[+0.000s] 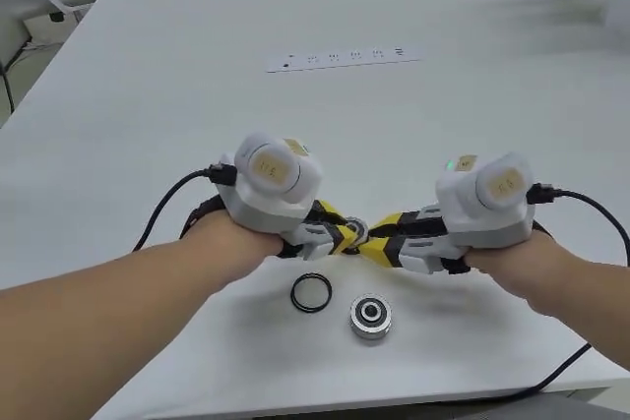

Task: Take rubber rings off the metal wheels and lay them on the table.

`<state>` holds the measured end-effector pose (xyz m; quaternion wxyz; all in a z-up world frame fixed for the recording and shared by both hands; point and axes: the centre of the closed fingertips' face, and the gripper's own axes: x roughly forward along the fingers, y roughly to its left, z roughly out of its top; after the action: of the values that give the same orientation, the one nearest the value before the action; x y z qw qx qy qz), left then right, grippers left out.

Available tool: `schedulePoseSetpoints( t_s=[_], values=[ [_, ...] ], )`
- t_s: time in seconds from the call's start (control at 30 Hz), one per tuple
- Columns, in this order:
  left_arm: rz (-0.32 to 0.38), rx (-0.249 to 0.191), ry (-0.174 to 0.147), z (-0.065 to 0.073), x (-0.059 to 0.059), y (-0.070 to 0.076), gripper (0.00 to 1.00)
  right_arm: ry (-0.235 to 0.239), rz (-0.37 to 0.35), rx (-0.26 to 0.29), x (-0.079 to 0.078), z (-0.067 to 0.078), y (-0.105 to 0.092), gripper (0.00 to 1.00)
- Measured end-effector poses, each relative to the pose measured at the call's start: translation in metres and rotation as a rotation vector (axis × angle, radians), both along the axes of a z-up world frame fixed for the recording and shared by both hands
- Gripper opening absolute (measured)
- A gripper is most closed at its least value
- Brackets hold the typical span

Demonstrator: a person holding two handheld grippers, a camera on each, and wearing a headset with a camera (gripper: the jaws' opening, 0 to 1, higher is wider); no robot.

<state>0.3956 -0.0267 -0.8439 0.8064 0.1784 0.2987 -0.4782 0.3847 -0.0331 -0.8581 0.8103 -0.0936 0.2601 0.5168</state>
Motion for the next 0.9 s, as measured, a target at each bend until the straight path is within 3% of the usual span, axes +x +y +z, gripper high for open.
schedulePoseSetpoints(
  t_s=[0.63, 0.9],
  values=[
    [0.010, 0.005, -0.004, -0.0004, 0.0008, 0.0001, 0.14, 0.042, -0.066, 0.025, 0.0037, 0.0001, -0.0046, 0.00],
    [0.013, 0.013, -0.012, -0.0002, -0.0001, 0.0000, 0.14, 0.109, -0.116, 0.071, 0.0032, 0.0037, -0.0058, 0.00]
  ],
)
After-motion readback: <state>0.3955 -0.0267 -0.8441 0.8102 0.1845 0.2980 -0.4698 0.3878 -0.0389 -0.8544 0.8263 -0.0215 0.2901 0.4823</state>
